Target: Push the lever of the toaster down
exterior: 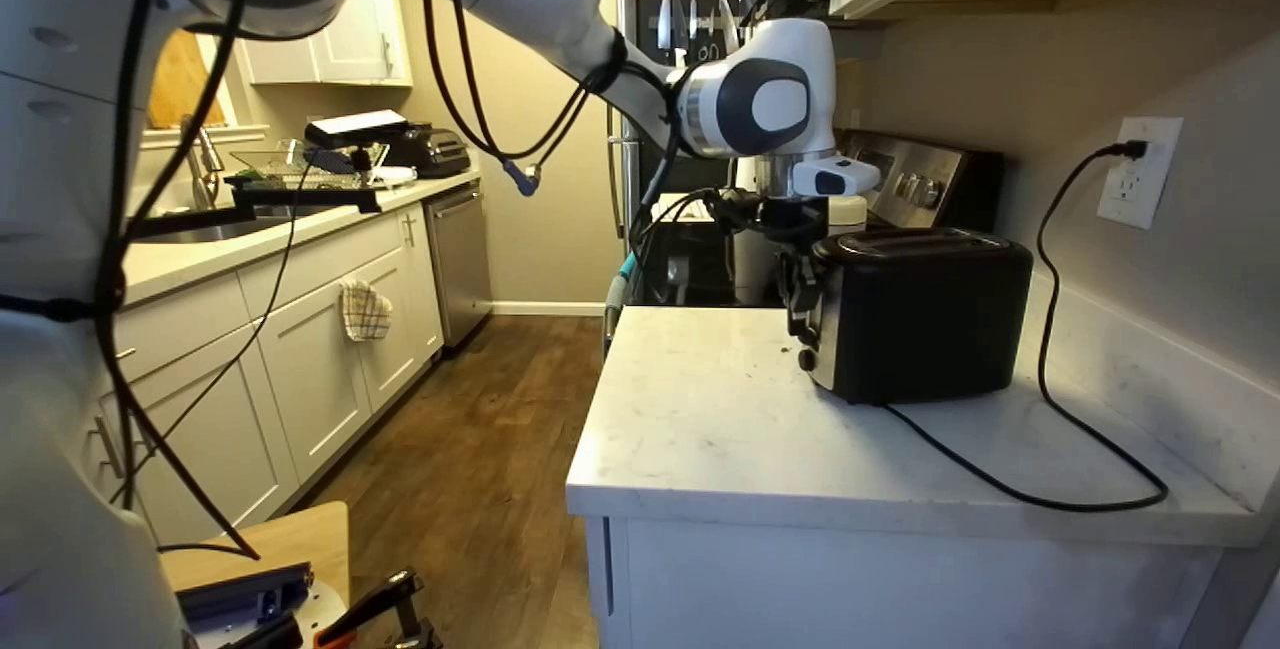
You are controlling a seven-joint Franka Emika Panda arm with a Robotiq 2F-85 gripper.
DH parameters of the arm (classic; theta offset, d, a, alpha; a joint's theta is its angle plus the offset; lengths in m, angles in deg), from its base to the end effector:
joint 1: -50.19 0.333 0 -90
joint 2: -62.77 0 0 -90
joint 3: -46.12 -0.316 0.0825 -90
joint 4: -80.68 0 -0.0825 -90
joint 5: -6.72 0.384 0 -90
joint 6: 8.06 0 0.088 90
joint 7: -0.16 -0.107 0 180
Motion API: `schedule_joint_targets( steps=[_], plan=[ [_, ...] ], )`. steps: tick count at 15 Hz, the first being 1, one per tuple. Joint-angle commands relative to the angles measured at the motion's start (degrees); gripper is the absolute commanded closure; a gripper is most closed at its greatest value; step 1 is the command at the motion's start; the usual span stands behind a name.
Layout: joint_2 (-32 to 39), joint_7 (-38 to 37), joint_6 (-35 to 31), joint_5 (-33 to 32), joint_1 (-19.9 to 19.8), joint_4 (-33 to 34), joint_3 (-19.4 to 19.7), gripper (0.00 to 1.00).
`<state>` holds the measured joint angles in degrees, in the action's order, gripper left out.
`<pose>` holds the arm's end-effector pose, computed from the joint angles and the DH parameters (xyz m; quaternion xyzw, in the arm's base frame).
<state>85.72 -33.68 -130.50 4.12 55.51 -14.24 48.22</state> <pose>0.6724 0.0386 0.3858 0.9668 -0.2511 0.0464 0.0126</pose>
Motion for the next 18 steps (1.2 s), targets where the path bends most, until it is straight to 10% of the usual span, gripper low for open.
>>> schedule_joint_targets(
  steps=[1, 18],
  plan=[
    [3.83, -1.89, 1.6, 0.65, 0.65, 2.51, 0.52, 1.0],
    [-12.38, -3.33, 4.1, -4.27, 4.88, -8.88, -2.08, 1.0]
  ],
)
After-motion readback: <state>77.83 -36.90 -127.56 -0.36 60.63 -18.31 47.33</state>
